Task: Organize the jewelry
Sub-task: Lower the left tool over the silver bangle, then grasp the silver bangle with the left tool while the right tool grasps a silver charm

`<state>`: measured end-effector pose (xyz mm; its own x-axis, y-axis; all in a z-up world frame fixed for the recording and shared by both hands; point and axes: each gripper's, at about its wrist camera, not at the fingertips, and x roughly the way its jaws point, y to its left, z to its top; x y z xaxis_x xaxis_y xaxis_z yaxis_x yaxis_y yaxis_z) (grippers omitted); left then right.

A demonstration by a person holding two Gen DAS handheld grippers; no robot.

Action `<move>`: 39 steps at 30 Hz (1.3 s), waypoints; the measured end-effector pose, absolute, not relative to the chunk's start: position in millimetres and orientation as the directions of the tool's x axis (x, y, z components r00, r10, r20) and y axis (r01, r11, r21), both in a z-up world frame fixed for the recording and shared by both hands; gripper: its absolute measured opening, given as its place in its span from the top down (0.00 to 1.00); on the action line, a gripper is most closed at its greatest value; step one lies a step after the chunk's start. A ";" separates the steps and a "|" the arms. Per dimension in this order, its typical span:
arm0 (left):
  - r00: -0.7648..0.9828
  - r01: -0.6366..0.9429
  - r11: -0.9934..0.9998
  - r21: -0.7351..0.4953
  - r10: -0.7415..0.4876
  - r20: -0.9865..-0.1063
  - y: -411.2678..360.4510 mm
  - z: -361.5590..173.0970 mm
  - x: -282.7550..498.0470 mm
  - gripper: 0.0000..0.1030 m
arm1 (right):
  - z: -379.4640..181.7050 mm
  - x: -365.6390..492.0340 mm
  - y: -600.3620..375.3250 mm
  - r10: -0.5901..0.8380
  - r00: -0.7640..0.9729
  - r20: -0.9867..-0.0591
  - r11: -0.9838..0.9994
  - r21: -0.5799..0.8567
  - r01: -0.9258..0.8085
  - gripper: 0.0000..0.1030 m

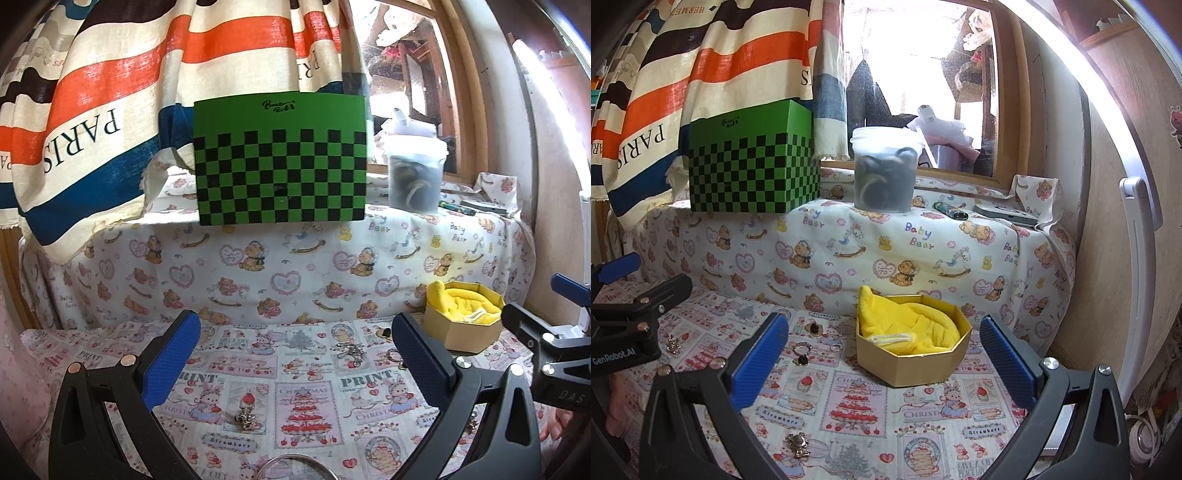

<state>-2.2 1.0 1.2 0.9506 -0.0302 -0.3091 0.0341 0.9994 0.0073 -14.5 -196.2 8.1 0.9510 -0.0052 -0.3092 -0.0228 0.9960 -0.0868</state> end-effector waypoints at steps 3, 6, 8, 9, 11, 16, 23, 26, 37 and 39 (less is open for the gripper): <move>0.928 0.056 0.998 0.029 -0.042 -0.370 -0.4 0.5 3.3 0.00 | 8.8 -17.4 -197.6 -0.034 0.952 -0.306 0.997 -0.077 0.011 0.00; 0.854 0.076 0.993 0.085 -0.021 -0.520 -5.7 6.1 14.6 0.00 | 11.0 -17.1 -196.5 0.006 0.931 -0.365 0.999 -0.043 -0.023 0.00; 0.786 0.090 0.992 0.091 -0.014 -0.618 -5.4 8.8 17.6 0.00 | 13.1 -14.6 -191.9 0.035 0.906 -0.422 0.997 -0.053 -0.064 0.00; 0.757 0.095 0.992 0.088 -0.014 -0.654 -4.6 9.6 17.3 0.00 | 13.2 -15.1 -190.4 0.039 0.899 -0.436 0.996 -0.054 -0.069 0.00; 0.706 0.132 0.988 0.079 -0.038 -0.707 -4.6 11.4 13.3 0.01 | 12.4 -15.0 -188.4 0.060 0.880 -0.470 0.995 -0.041 -0.090 0.00; 0.630 0.189 0.980 0.058 -0.075 -0.773 -8.3 8.0 0.6 0.01 | 5.7 -4.4 -190.9 0.090 0.816 -0.571 0.995 0.009 -0.103 0.00; 0.510 0.217 0.969 0.114 -0.013 -0.860 -19.4 -24.7 15.9 0.17 | 4.5 4.3 -198.9 0.048 0.795 -0.605 0.999 0.018 -0.047 0.00; 0.433 0.219 0.971 0.098 -0.006 -0.901 -21.0 -42.6 22.8 0.29 | 4.8 3.3 -200.1 0.027 0.800 -0.599 1.000 0.004 -0.031 0.00; 0.399 0.164 0.986 0.040 -0.030 -0.916 -12.4 -47.5 25.3 0.70 | 6.3 4.1 -199.7 0.007 0.807 -0.590 1.000 -0.012 -0.017 0.00; 0.393 0.136 0.991 0.010 -0.045 -0.918 -5.3 -47.0 28.1 0.79 | 6.1 4.0 -200.2 0.006 0.808 -0.589 1.000 -0.013 -0.016 0.00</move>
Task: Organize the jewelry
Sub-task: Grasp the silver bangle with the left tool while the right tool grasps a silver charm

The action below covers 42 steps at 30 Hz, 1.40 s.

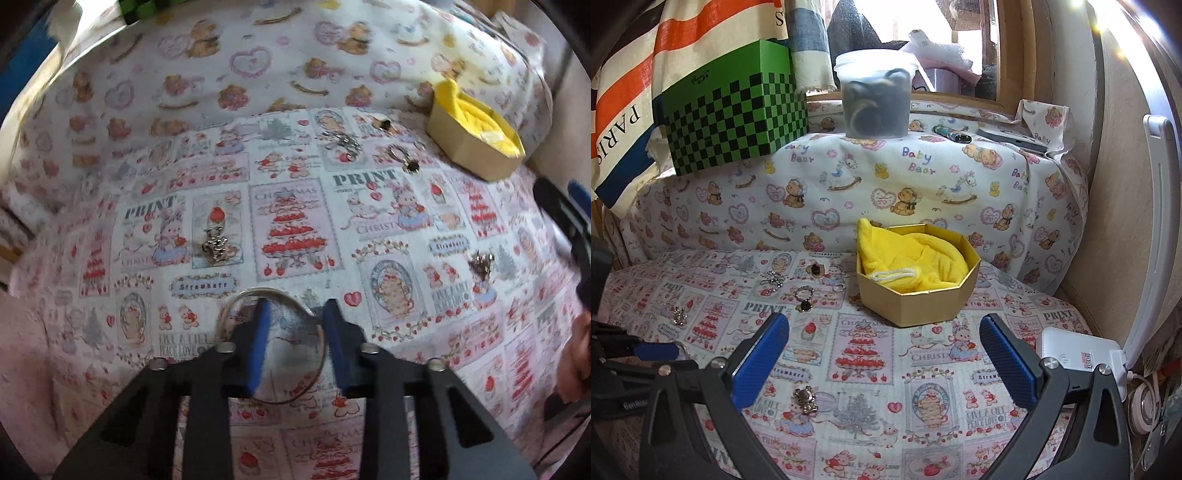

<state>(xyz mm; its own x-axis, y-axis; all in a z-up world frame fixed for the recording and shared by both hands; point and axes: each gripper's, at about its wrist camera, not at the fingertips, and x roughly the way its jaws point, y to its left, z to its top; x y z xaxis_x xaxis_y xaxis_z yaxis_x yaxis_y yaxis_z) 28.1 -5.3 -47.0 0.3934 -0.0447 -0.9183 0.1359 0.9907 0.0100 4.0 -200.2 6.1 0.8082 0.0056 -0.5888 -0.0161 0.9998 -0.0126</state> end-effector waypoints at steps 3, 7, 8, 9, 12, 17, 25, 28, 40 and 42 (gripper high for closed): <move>0.414 0.113 0.994 0.010 -0.037 -0.910 1.1 -46.7 33.4 0.86 | 6.0 3.7 -200.1 -0.006 0.812 -0.583 1.000 -0.023 -0.009 0.00; 0.422 0.098 0.992 -0.078 -0.113 -0.899 12.0 -46.5 40.1 0.95 | 6.7 3.0 -199.8 -0.017 0.817 -0.577 0.999 -0.032 -0.002 0.00; 0.438 0.103 0.991 -0.084 -0.121 -0.891 12.2 -45.0 40.4 1.00 | 6.8 3.1 -199.7 -0.018 0.818 -0.575 0.999 -0.033 -0.001 0.00; 0.459 0.110 0.991 -0.076 -0.119 -0.880 11.0 -43.1 40.3 1.00 | 7.0 3.0 -199.7 -0.020 0.819 -0.574 0.999 -0.034 0.001 0.00; 0.504 0.145 0.988 -0.044 -0.112 -0.857 4.4 -40.7 41.9 1.00 | 7.4 2.4 -199.5 -0.027 0.822 -0.568 0.999 -0.041 0.005 0.00; 0.521 0.183 0.982 -0.041 -0.132 -0.843 0.7 -32.9 38.3 1.00 | 9.0 1.5 -200.8 -0.029 0.829 -0.559 0.999 -0.039 0.008 0.00; 0.491 0.209 0.977 0.039 -0.070 -0.868 -2.6 -19.7 16.9 0.79 | 8.0 3.3 -201.6 -0.024 0.825 -0.564 0.999 -0.031 0.008 0.00; 0.440 0.207 0.978 0.025 -0.070 -0.895 -2.8 -32.7 22.8 0.79 | 6.6 4.6 -200.2 -0.024 0.820 -0.571 0.999 -0.036 0.004 0.00; 0.452 0.181 0.978 -0.102 -0.175 -0.875 13.0 -34.2 32.9 0.98 | 8.5 1.9 -200.8 -0.011 0.825 -0.565 1.000 -0.024 -0.002 0.00; 0.511 0.171 0.982 -0.077 -0.155 -0.846 14.5 -22.8 26.7 0.98 | 9.4 1.0 -201.5 0.009 0.823 -0.568 1.000 -0.012 -0.019 0.01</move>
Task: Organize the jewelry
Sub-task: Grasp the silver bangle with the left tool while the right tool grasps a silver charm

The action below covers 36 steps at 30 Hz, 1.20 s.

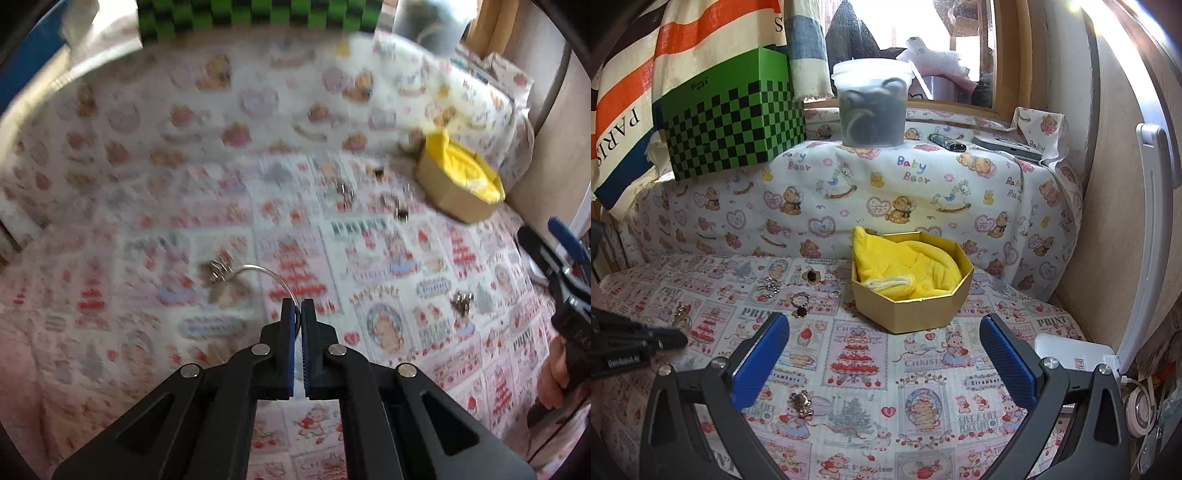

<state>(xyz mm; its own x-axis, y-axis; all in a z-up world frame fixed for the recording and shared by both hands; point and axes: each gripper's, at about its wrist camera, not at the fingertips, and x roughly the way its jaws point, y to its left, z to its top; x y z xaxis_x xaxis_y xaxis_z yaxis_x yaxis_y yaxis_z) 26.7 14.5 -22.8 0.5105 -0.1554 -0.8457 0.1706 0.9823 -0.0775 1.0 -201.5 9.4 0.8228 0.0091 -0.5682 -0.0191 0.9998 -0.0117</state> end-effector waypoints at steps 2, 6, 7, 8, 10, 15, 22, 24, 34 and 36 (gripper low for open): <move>0.560 0.152 0.987 -0.045 -0.123 -0.819 15.6 -13.5 21.4 0.98 | 8.0 2.8 -201.8 0.064 0.798 -0.600 0.998 0.026 -0.061 0.13; 0.706 0.079 0.992 0.096 0.012 -0.708 9.7 4.7 8.9 1.00 | -3.0 9.0 -196.0 0.163 0.713 -0.682 0.986 0.088 -0.141 0.39; 0.730 0.068 0.990 0.123 0.034 -0.682 6.6 7.8 6.1 1.00 | -7.6 11.0 -193.5 0.183 0.684 -0.706 0.982 0.102 -0.157 0.49; 0.745 0.070 0.988 0.135 0.038 -0.666 4.7 10.6 3.5 1.00 | -12.4 13.4 -191.2 0.196 0.657 -0.728 0.979 0.112 -0.169 0.59; 0.729 0.107 0.988 0.111 -0.002 -0.685 6.5 11.2 8.1 1.00 | -21.2 18.1 -188.3 0.232 0.595 -0.769 0.971 0.144 -0.192 0.70; 0.679 0.096 0.987 0.129 0.030 -0.734 8.6 5.0 18.1 1.00 | -31.3 20.5 -178.8 0.307 0.506 -0.806 0.945 0.194 -0.264 0.72; 0.622 0.101 0.976 0.191 0.087 -0.778 6.0 -8.4 23.0 0.27 | -42.3 17.8 -156.9 0.168 0.537 -0.827 0.960 0.013 -0.281 0.86; 0.596 0.113 0.975 0.194 0.090 -0.798 5.2 -12.9 24.4 0.24 | -43.3 18.0 -157.7 0.162 0.550 -0.820 0.963 0.008 -0.271 0.87; 0.484 0.091 0.988 0.122 0.064 -0.873 20.6 -46.1 50.2 0.21 | -41.1 17.8 -158.9 0.139 0.575 -0.807 0.968 -0.011 -0.249 0.87; 0.442 0.106 0.993 0.055 0.003 -0.897 24.6 -53.2 55.6 0.21 | -38.2 13.9 -163.3 0.139 0.576 -0.805 0.969 -0.011 -0.248 0.87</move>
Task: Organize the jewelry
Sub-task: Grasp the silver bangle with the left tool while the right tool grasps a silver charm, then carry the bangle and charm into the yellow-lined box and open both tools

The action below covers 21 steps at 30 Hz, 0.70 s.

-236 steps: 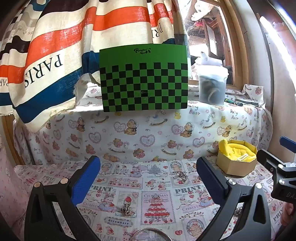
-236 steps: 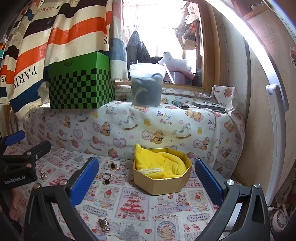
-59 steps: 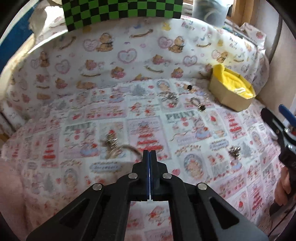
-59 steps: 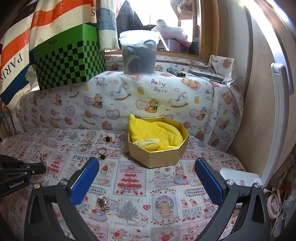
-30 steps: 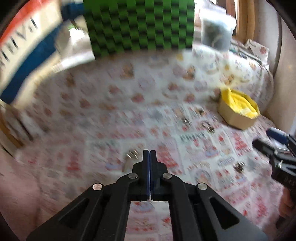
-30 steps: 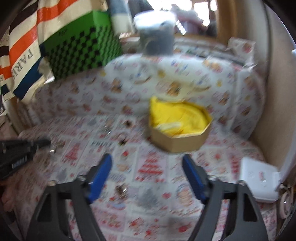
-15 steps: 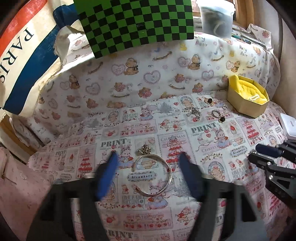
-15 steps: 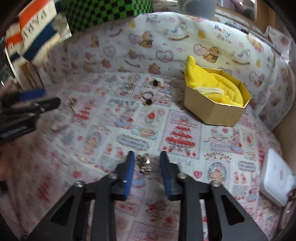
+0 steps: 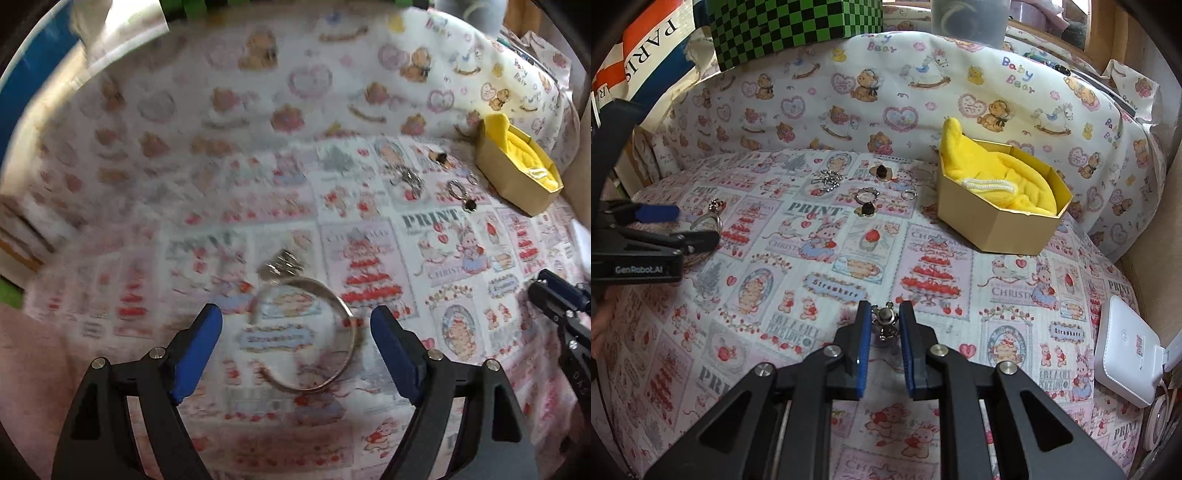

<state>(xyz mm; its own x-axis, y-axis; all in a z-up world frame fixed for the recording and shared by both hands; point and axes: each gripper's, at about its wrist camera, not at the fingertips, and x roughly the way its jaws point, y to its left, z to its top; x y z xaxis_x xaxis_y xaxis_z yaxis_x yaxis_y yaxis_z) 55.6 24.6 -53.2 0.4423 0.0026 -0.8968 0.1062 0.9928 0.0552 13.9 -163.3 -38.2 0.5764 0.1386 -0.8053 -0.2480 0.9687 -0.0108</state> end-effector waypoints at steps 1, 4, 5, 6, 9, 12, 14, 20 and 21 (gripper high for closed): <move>0.435 0.112 0.993 0.045 -0.009 -0.900 24.9 -55.0 56.5 0.21 | -37.5 13.3 -163.5 0.137 0.578 -0.804 0.969 -0.012 -0.246 0.87; 0.445 0.126 0.989 0.077 0.013 -0.895 21.8 -57.5 56.5 0.26 | -36.4 12.8 -163.8 0.137 0.584 -0.800 0.970 -0.011 -0.243 0.87; 0.448 0.126 0.989 0.072 0.008 -0.894 21.8 -57.6 56.3 0.29 | -36.5 12.9 -163.4 0.138 0.585 -0.799 0.970 -0.010 -0.242 0.87; 0.449 0.126 0.990 0.065 0.001 -0.894 22.1 -57.4 56.6 0.31 | -35.6 12.5 -163.8 0.137 0.587 -0.798 0.970 -0.011 -0.241 0.87; 0.451 0.123 0.992 0.031 -0.028 -0.892 25.2 -56.3 56.8 0.43 | -33.7 11.3 -165.1 0.134 0.593 -0.794 0.972 -0.011 -0.235 0.87; 0.448 0.120 0.993 0.004 -0.051 -0.892 31.3 -55.2 62.5 0.43 | -33.3 10.3 -166.8 0.128 0.599 -0.791 0.974 -0.013 -0.225 0.87; 0.445 0.115 0.993 -0.014 -0.064 -0.893 37.9 -53.5 65.5 0.43 | -33.3 10.9 -168.4 0.126 0.603 -0.788 0.977 -0.009 -0.215 0.87; 0.445 0.083 0.994 -0.069 -0.099 -0.890 60.2 -50.1 69.4 0.44 | -27.3 10.8 -175.3 0.153 0.631 -0.761 0.980 0.033 -0.197 0.87; 0.451 0.081 0.995 -0.067 -0.096 -0.887 62.7 -48.3 68.1 0.44 | -25.5 10.1 -176.4 0.163 0.636 -0.755 0.979 0.045 -0.197 0.87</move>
